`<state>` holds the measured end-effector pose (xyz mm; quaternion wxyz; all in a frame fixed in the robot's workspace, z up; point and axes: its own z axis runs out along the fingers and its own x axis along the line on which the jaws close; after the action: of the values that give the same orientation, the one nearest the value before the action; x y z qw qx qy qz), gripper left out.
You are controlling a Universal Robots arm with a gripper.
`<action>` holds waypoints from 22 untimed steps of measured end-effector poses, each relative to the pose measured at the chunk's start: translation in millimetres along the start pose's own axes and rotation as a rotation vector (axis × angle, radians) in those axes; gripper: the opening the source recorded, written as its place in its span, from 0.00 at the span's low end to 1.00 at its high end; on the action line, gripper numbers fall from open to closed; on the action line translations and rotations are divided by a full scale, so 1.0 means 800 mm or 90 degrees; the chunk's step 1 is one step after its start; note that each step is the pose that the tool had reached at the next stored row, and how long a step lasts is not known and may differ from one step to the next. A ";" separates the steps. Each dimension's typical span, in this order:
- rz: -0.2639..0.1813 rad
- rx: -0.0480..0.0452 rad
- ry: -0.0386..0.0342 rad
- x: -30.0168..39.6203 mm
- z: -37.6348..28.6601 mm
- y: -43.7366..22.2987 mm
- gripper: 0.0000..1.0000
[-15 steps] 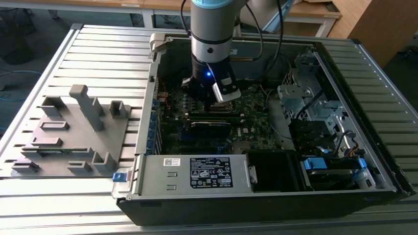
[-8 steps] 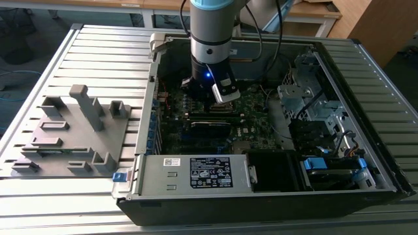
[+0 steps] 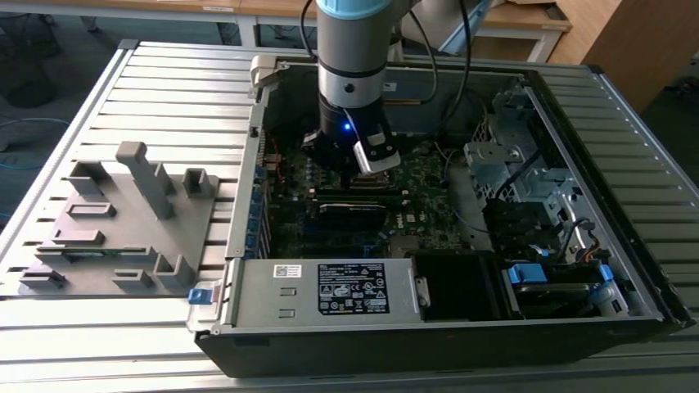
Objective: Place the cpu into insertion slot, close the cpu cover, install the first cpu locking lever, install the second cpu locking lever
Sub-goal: 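Install the second cpu locking lever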
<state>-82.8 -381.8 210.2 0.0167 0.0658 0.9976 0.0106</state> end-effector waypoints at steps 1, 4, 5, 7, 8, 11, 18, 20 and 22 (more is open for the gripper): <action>0.000 0.0000 0.0000 0.0000 0.0005 0.0000 0.10; 0.000 0.0001 0.0000 0.0005 0.0019 -0.0001 0.10; 0.000 0.0001 0.0000 0.0005 0.0019 -0.0001 0.10; 0.000 0.0000 0.0000 0.0012 0.0020 -0.0002 0.10; 0.000 0.0000 0.0000 0.0014 0.0020 -0.0002 0.10; 0.000 0.0000 0.0000 0.0022 0.0021 -0.0003 0.10; 0.000 0.0000 0.0000 0.0039 0.0022 -0.0005 0.10; 0.000 0.0000 0.0000 0.0041 0.0025 -0.0006 0.10; 0.000 0.0000 0.0000 0.0042 0.0032 -0.0007 0.10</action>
<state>-86.1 -381.9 207.5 0.0167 0.0659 0.9976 0.0106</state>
